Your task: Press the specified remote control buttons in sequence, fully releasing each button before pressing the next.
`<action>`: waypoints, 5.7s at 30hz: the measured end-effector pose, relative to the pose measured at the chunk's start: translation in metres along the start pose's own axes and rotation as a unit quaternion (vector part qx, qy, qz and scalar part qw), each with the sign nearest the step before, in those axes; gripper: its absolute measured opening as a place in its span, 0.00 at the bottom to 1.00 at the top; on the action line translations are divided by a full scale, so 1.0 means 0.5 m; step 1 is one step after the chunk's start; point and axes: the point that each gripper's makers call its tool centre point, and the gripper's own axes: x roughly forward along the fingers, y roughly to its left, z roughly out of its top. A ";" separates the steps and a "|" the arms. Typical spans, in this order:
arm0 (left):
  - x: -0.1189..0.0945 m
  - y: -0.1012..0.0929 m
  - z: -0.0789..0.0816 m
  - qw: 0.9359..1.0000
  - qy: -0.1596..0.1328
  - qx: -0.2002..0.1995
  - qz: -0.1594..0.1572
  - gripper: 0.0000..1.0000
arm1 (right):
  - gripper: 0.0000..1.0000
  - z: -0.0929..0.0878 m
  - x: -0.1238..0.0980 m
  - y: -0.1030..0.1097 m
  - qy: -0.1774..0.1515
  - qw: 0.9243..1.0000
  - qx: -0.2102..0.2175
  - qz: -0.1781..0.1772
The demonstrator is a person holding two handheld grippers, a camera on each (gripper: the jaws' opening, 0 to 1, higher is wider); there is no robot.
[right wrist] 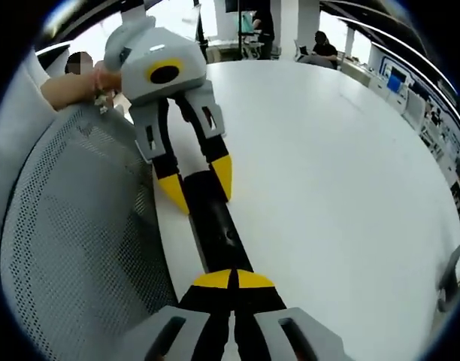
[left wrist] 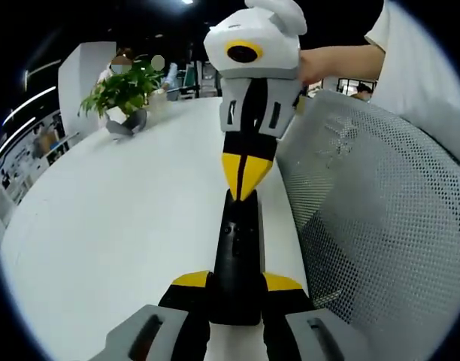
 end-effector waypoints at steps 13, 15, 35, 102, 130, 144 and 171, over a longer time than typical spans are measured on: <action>0.000 -0.001 0.000 1.000 0.005 0.003 -0.002 0.24 | 0.00 0.004 0.002 0.002 0.021 0.996 -0.088 -0.021; 0.001 -0.001 0.000 1.000 0.005 0.004 -0.003 0.24 | 0.00 0.004 0.002 -0.001 0.015 0.996 -0.090 -0.025; 0.001 0.001 -0.001 1.000 0.001 0.001 0.000 0.24 | 0.10 0.013 -0.001 -0.002 -0.015 0.996 -0.081 -0.012; 0.001 0.000 -0.001 1.000 -0.001 0.000 0.003 0.25 | 0.09 0.032 0.013 0.019 -0.003 0.984 -0.172 0.039; 0.000 0.000 -0.001 1.000 -0.003 0.000 0.004 0.25 | 0.03 0.040 0.019 0.028 0.003 0.978 -0.208 0.023; 0.001 0.000 -0.001 1.000 -0.005 -0.002 0.003 0.25 | 0.03 0.041 0.025 0.024 0.049 0.988 -0.143 0.040; 0.000 -0.001 -0.001 1.000 -0.006 -0.004 0.004 0.25 | 0.00 0.055 0.030 0.022 0.006 0.984 -0.174 0.027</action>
